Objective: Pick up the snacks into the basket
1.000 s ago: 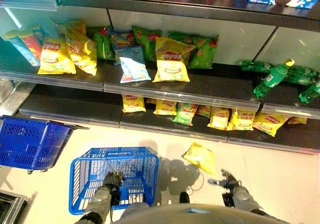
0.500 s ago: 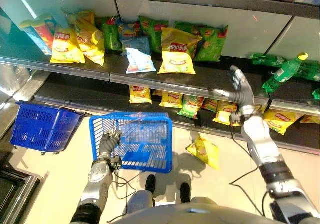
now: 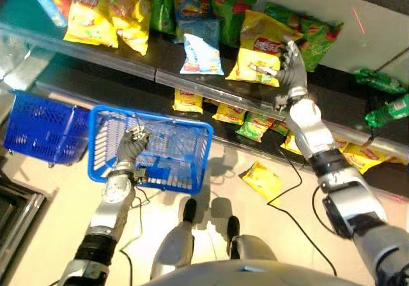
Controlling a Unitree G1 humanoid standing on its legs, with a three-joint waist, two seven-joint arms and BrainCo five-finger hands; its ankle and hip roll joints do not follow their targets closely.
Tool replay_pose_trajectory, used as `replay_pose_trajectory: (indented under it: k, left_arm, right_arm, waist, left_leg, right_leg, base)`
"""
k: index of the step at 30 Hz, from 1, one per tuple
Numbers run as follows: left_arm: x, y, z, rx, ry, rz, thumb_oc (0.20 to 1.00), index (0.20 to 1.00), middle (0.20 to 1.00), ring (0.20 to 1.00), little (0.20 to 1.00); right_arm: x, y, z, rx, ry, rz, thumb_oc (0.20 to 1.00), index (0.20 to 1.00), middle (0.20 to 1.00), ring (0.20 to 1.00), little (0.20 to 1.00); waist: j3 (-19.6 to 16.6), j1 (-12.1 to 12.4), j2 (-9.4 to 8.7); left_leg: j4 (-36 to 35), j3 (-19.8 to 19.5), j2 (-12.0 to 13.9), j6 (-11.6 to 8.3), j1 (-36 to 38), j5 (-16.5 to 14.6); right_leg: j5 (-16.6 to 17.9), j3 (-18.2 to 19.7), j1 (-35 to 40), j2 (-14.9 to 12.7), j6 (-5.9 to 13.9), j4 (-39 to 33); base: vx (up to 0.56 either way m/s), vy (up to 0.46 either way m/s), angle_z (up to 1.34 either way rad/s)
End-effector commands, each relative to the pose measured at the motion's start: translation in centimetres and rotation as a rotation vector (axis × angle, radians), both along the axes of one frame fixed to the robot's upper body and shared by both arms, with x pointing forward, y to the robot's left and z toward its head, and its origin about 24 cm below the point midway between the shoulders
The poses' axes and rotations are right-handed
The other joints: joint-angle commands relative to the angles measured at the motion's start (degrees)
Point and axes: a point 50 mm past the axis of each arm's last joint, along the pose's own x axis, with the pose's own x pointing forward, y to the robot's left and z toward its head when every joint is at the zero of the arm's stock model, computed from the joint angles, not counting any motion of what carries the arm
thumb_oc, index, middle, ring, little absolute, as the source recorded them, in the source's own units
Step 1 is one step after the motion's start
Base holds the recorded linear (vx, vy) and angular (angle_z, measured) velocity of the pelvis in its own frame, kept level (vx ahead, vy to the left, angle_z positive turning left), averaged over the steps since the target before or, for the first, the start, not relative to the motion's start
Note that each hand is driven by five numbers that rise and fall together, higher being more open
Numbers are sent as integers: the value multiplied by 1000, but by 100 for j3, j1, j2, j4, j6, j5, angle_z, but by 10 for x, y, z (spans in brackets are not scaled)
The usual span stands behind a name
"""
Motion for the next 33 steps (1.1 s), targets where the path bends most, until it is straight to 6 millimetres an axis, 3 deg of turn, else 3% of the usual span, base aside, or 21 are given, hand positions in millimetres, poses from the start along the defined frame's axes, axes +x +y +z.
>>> replay_pose_trajectory:
  k: [1,3,6,9,19,25,33]
  left_arm:
    - [-5,-28,65,-42,-356,-151,200,200,200,200,200]
    - [-9,-34,66,-53,-367,-186,200,200,200,200,200]
    - [-15,-39,71,-94,-394,-223,200,200,200,200,200]
    - [-13,-45,79,-82,-422,-263,200,200,200,200,200]
    - [-7,-69,93,-68,-465,-339,200,200,200,200,200]
    - [-2,-76,96,-61,-477,-336,200,200,200,200,200]
    - [0,-79,102,-76,-509,-328,200,200,200,200,200]
  right_arm:
    - [4,-10,34,43,-91,-30,1000,1000,1000,1000,1000]
    - [9,-17,37,55,-62,-54,1000,1000,1000,1000,1000]
    - [16,-32,57,58,-59,-123,1000,1000,1000,1000,1000]
    - [17,-53,72,80,-56,-218,1000,1000,1000,1000,1000]
    - [-1,-132,87,153,12,-568,1000,1000,1000,1000,1000]
    - [-5,-144,78,128,64,-646,1000,1000,1000,1000,1000]
    - [-4,-142,82,121,59,-576,1000,1000,1000,1000,1000]
  waist:
    - [-248,-35,5]
    - [-216,57,-42]
    - [-114,141,-35]
    - [15,161,-40]
    - [339,193,48]
    - [431,159,60]
    - [531,135,24]
  left_leg:
    - [238,-231,-182,-186,-26,-489]
    - [221,-221,-232,-203,-35,-539]
    - [246,-222,-217,-230,-177,-559]
    - [451,-332,-255,-254,-417,-623]
    - [759,-654,-334,-299,-836,-702]
    - [741,-726,-322,-312,-878,-697]
    - [768,-741,-299,-338,-940,-711]
  right_leg:
    - [230,288,-376,69,174,-301]
    - [425,180,-287,-43,236,-541]
    - [517,25,-353,-96,234,-600]
    - [470,-27,-439,-116,193,-592]
    - [256,-269,-676,-136,139,-285]
    - [205,-324,-700,-146,138,-249]
    - [134,-317,-751,-116,111,-210]
  base:
    - [108,28,25]
    - [102,-14,50]
    - [49,-48,7]
    - [35,-56,7]
    - [25,-27,20]
    - [24,-4,11]
    - [4,-1,1]
